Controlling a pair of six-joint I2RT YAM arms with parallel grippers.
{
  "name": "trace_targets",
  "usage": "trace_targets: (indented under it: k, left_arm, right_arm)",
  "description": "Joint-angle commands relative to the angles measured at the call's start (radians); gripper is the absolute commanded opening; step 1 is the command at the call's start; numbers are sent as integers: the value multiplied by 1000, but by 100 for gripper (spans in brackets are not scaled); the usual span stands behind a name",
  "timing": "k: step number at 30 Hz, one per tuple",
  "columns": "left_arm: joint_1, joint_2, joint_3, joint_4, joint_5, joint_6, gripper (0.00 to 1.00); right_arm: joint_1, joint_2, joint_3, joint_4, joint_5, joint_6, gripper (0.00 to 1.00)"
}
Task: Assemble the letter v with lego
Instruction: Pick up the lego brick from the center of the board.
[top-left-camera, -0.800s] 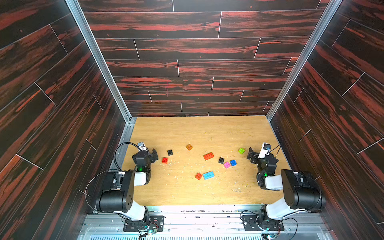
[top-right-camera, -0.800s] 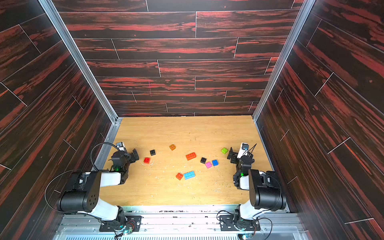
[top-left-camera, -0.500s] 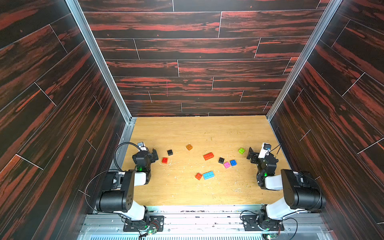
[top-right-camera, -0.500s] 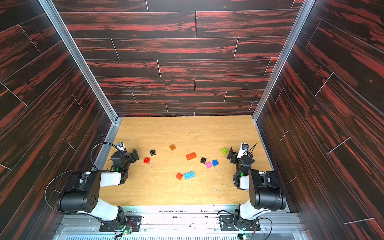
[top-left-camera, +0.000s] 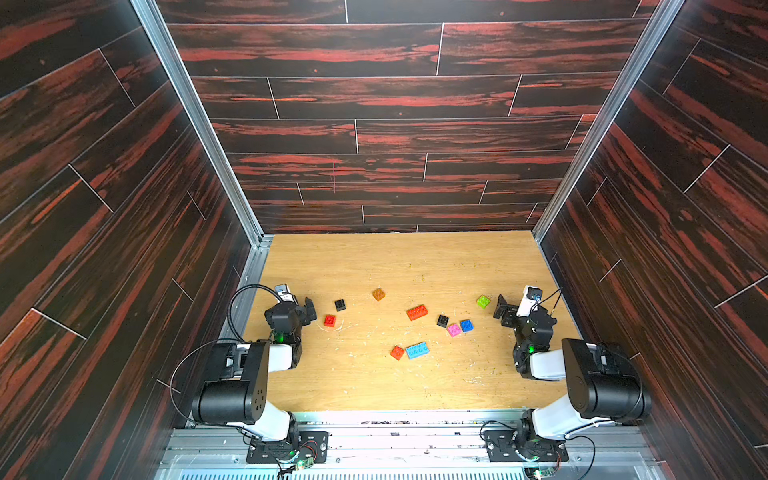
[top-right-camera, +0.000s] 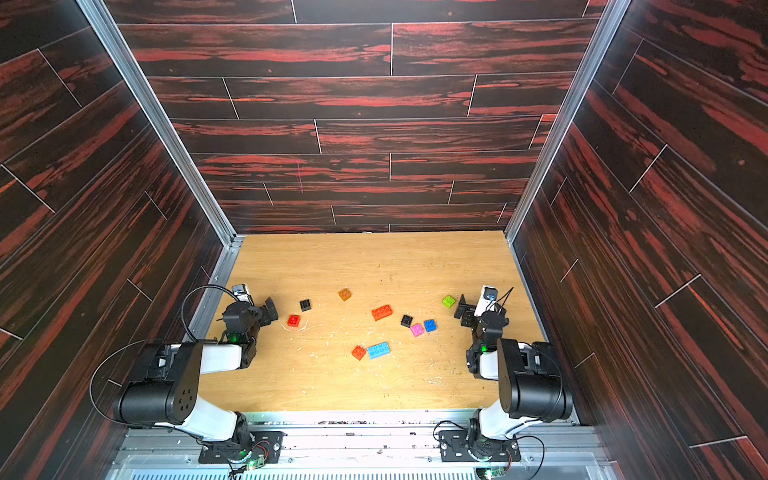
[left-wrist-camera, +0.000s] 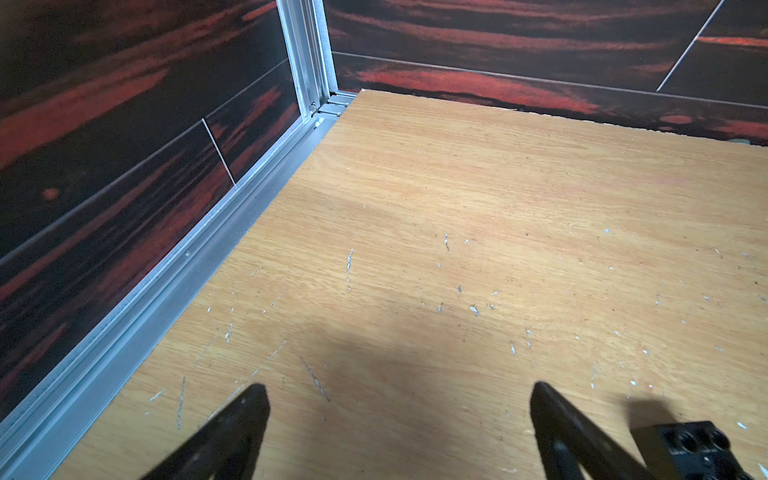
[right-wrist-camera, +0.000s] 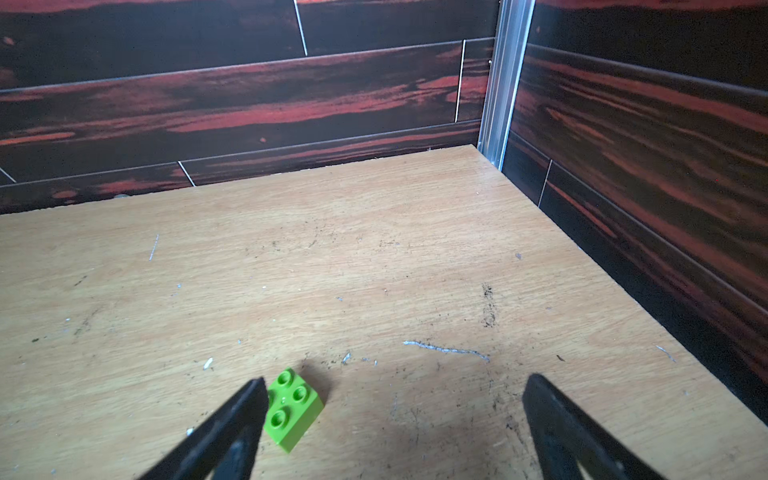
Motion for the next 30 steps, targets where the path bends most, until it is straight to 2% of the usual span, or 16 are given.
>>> trace_targets:
  k: [1, 12, 15, 17, 22, 27, 30]
  left_arm:
    - [-2, -3, 20, -5, -5, 9, 100]
    - [-2, -6, 19, -3, -5, 8, 100]
    - [-2, -14, 40, -46, 45, 30, 100]
    - [-3, -23, 55, -71, 41, 27, 100]
    - [-3, -72, 186, -350, 99, 58, 100]
    - [-15, -124, 286, -513, 98, 44, 100]
    - [-23, -139, 339, -579, 170, 10, 100]
  right_arm:
    - [-2, 0, 17, -5, -2, 4, 98]
    - [-2, -1, 16, -5, 2, 4, 99]
    - [1, -19, 9, -8, 118, 47, 98]
    - [1, -21, 6, -4, 122, 47, 98]
    - [4, -23, 6, -2, 130, 46, 98]
    - [5, -26, -1, 11, 133, 47, 98]
    - [5, -35, -47, 87, 128, 47, 99]
